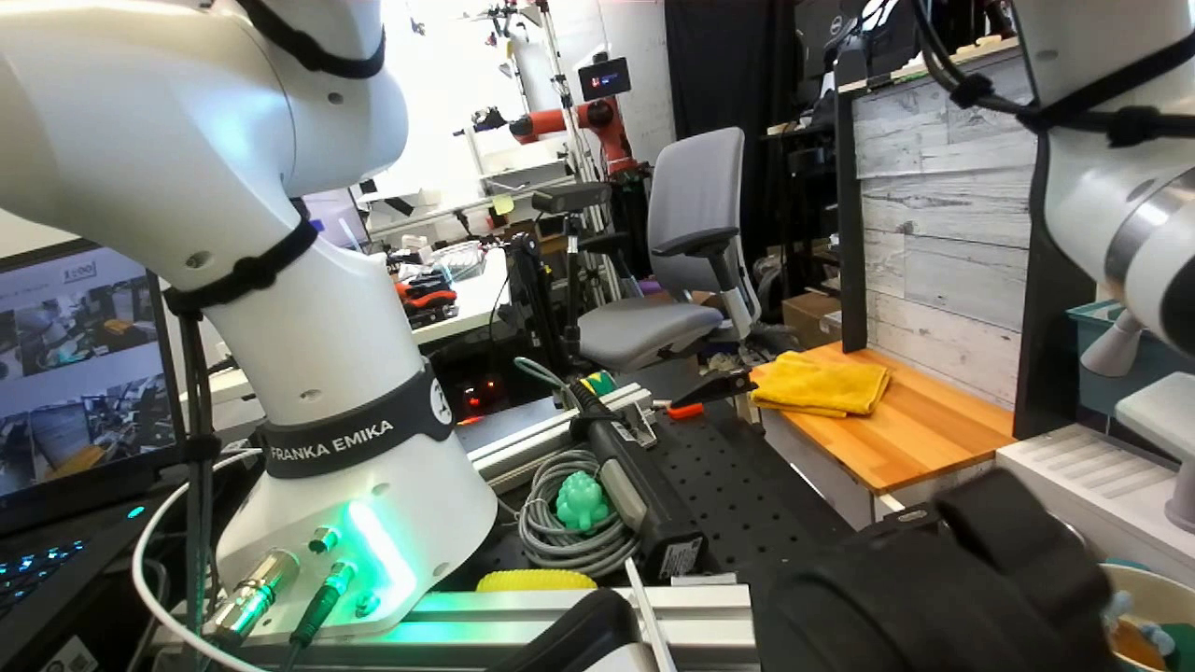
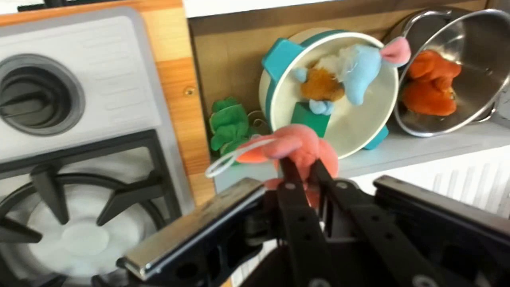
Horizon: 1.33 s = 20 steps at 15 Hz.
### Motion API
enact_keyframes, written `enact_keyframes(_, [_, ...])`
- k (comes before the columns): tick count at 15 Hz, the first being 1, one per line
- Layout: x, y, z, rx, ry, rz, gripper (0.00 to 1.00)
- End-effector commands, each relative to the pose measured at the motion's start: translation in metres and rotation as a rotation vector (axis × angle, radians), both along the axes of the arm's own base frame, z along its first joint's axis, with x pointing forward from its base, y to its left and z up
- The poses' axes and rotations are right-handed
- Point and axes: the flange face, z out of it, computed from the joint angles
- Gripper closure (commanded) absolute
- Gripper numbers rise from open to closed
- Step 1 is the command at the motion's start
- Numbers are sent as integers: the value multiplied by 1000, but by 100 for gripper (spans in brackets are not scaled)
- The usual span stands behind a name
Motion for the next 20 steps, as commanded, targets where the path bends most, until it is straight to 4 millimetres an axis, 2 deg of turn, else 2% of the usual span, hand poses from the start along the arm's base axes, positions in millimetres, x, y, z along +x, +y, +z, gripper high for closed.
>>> enact_keyframes(1, [-9, 35, -4, -4, -43, 29, 97])
enact_keyframes(3, [-8, 52, -9, -8, -53, 35, 63])
enact_keyframes(6, [-4, 59, -5, -48, -52, 16, 41])
enact_keyframes(8, [2, 43, 6, -102, -55, -21, 28])
enact_keyframes(11, [17, -2, 26, -200, -65, -141, 5])
enact_keyframes(13, [34, -46, 39, -261, -80, -236, 0])
enact_keyframes(16, [59, -102, 42, -335, -67, -391, 0])
enact_keyframes(18, [66, -127, 33, -357, -39, -487, 0])
enact_keyframes(20, [72, -143, 21, -370, -9, -570, 0])
